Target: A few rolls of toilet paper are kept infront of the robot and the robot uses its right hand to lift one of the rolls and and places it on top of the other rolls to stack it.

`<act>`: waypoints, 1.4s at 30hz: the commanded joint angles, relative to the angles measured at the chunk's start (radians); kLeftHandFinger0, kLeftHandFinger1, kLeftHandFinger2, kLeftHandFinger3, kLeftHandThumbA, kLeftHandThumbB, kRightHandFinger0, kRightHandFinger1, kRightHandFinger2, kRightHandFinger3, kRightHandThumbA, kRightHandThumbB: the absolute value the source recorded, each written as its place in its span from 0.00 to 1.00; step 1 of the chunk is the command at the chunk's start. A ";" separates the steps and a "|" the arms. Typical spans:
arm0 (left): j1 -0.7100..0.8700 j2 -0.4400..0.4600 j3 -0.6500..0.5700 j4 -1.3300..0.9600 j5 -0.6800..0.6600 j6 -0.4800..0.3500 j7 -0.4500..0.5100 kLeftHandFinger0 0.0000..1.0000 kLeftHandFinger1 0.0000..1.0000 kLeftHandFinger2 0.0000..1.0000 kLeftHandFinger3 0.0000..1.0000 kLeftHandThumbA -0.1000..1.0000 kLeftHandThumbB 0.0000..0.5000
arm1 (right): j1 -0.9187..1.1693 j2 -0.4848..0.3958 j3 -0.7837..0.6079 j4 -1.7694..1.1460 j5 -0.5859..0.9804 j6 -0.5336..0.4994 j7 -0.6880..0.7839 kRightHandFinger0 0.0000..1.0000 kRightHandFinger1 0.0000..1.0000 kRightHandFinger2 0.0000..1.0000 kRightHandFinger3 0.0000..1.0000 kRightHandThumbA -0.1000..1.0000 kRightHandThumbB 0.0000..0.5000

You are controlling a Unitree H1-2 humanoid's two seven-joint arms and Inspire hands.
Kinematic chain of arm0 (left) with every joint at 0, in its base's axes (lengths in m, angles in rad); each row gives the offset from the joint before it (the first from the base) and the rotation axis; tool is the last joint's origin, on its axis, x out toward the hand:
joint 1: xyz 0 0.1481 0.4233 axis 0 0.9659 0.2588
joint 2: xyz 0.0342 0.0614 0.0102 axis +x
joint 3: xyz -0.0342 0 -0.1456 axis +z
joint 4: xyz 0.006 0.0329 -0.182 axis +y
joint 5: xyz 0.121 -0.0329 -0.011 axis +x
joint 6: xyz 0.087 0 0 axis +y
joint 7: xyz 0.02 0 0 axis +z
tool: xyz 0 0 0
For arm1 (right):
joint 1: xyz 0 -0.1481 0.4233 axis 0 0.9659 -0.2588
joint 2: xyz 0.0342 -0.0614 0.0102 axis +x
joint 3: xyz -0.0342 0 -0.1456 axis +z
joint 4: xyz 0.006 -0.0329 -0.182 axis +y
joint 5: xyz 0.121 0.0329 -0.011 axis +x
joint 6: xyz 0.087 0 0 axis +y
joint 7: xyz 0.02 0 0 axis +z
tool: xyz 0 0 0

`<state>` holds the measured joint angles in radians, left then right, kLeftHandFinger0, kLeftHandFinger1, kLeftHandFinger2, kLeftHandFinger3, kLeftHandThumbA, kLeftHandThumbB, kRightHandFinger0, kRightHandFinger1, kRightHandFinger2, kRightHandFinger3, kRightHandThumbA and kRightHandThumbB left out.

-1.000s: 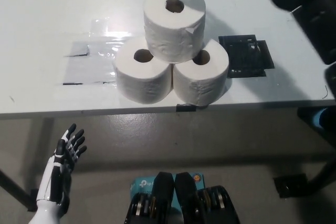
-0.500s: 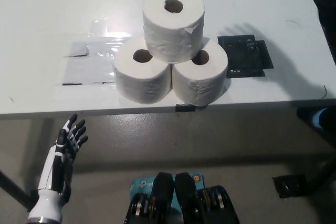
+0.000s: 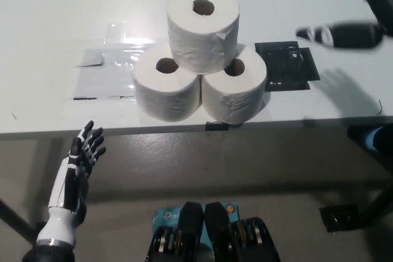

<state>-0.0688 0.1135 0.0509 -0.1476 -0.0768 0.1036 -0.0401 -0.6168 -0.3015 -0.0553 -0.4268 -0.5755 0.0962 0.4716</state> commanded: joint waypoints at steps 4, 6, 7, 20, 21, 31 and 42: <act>0.001 0.026 -0.008 -0.065 -0.001 0.007 -0.029 1.00 1.00 1.00 1.00 1.00 0.39 | 0.589 0.269 -0.244 -0.369 0.214 -0.415 -0.488 1.00 1.00 1.00 1.00 1.00 0.15; 0.026 0.023 -0.014 -0.069 0.003 0.009 -0.029 1.00 1.00 1.00 1.00 1.00 0.42 | 0.637 0.309 -0.252 -0.283 0.206 -0.459 -0.511 1.00 1.00 1.00 1.00 1.00 0.14; 0.038 0.020 -0.016 -0.069 0.004 0.004 -0.030 1.00 1.00 1.00 1.00 1.00 0.39 | 0.655 0.322 -0.251 -0.255 0.212 -0.458 -0.510 1.00 1.00 1.00 1.00 1.00 0.17; 0.146 0.004 -0.038 -0.066 0.004 -0.052 -0.033 1.00 1.00 1.00 1.00 1.00 0.15 | 0.705 0.398 -0.143 0.484 0.249 -0.566 -0.497 1.00 1.00 1.00 1.00 1.00 0.23; 0.150 0.005 -0.041 -0.068 0.011 -0.053 -0.031 1.00 1.00 1.00 1.00 1.00 0.15 | 0.705 0.393 -0.135 0.510 0.241 -0.566 -0.507 1.00 1.00 1.00 1.00 1.00 0.21; 0.164 0.024 -0.069 -0.079 0.042 -0.045 -0.029 1.00 1.00 1.00 1.00 1.00 0.16 | 0.718 0.304 -0.019 0.600 0.205 -0.566 -0.539 1.00 1.00 1.00 1.00 1.00 0.20; 0.158 0.027 -0.069 -0.074 0.057 -0.039 -0.032 1.00 1.00 1.00 1.00 1.00 0.12 | 0.715 0.279 0.024 0.632 0.285 -0.566 -0.505 1.00 1.00 1.00 1.00 1.00 0.25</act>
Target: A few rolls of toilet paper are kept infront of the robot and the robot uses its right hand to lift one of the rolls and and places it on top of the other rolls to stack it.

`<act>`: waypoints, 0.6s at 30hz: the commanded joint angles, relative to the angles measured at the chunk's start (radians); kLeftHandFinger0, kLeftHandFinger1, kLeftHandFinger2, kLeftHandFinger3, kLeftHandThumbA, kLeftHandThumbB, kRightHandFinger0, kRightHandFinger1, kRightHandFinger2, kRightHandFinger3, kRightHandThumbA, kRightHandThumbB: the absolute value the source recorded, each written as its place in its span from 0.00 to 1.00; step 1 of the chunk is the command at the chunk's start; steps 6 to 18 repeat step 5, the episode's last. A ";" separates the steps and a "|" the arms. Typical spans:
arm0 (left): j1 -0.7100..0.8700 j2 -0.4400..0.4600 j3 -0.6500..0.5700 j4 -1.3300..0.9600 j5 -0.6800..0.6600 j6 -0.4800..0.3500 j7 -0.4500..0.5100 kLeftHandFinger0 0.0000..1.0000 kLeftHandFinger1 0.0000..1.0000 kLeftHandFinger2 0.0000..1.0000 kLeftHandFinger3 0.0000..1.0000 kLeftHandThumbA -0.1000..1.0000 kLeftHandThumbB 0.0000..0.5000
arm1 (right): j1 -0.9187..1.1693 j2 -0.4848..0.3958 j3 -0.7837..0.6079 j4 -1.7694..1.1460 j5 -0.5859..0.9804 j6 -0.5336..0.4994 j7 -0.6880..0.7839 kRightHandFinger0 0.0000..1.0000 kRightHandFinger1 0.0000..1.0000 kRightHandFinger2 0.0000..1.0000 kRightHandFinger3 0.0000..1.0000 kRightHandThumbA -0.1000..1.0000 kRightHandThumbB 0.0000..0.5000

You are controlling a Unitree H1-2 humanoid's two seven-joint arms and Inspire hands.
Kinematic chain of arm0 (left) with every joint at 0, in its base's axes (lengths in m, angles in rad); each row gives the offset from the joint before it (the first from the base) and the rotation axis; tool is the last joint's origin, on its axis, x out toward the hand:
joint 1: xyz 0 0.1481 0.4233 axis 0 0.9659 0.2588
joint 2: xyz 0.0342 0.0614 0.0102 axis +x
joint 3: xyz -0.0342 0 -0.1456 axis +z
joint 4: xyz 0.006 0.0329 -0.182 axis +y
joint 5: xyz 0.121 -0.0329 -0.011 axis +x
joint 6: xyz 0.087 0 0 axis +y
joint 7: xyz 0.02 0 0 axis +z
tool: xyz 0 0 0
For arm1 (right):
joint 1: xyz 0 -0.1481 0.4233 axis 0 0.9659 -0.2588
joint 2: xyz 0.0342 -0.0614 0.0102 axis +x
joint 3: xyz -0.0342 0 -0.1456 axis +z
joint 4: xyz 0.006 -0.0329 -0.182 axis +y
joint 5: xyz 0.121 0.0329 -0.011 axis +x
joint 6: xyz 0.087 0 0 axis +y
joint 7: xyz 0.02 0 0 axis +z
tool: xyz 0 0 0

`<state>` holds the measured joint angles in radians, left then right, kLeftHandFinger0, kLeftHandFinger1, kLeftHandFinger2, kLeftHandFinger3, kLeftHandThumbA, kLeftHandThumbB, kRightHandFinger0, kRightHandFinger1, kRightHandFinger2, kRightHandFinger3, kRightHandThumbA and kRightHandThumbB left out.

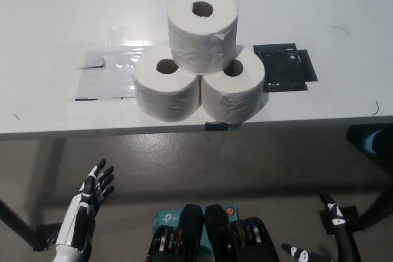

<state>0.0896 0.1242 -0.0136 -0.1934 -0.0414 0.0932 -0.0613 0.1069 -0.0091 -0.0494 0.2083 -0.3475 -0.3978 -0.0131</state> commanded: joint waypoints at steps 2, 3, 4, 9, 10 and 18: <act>0.000 0.017 -0.005 -0.033 0.027 -0.016 -0.013 1.00 1.00 1.00 1.00 1.00 0.13 | -0.013 -0.012 0.022 -0.001 0.064 -0.072 -0.024 1.00 1.00 1.00 1.00 1.00 0.25; 0.004 0.019 -0.001 -0.037 0.019 -0.012 -0.017 1.00 1.00 1.00 1.00 1.00 0.14 | -0.014 -0.003 0.025 -0.006 0.083 -0.067 -0.016 1.00 1.00 1.00 1.00 1.00 0.28; 0.005 0.018 0.002 -0.040 0.015 -0.008 -0.017 1.00 1.00 1.00 1.00 1.00 0.15 | -0.018 0.003 0.028 -0.016 0.100 -0.059 -0.010 1.00 1.00 1.00 1.00 1.00 0.26; 0.005 0.018 0.002 -0.040 0.015 -0.008 -0.017 1.00 1.00 1.00 1.00 1.00 0.15 | -0.018 0.003 0.028 -0.016 0.100 -0.059 -0.010 1.00 1.00 1.00 1.00 1.00 0.26; 0.005 0.018 0.002 -0.040 0.015 -0.008 -0.017 1.00 1.00 1.00 1.00 1.00 0.15 | -0.018 0.003 0.028 -0.016 0.100 -0.059 -0.010 1.00 1.00 1.00 1.00 1.00 0.26; 0.005 0.018 0.002 -0.040 0.015 -0.008 -0.017 1.00 1.00 1.00 1.00 1.00 0.15 | -0.018 0.003 0.028 -0.016 0.100 -0.059 -0.010 1.00 1.00 1.00 1.00 1.00 0.26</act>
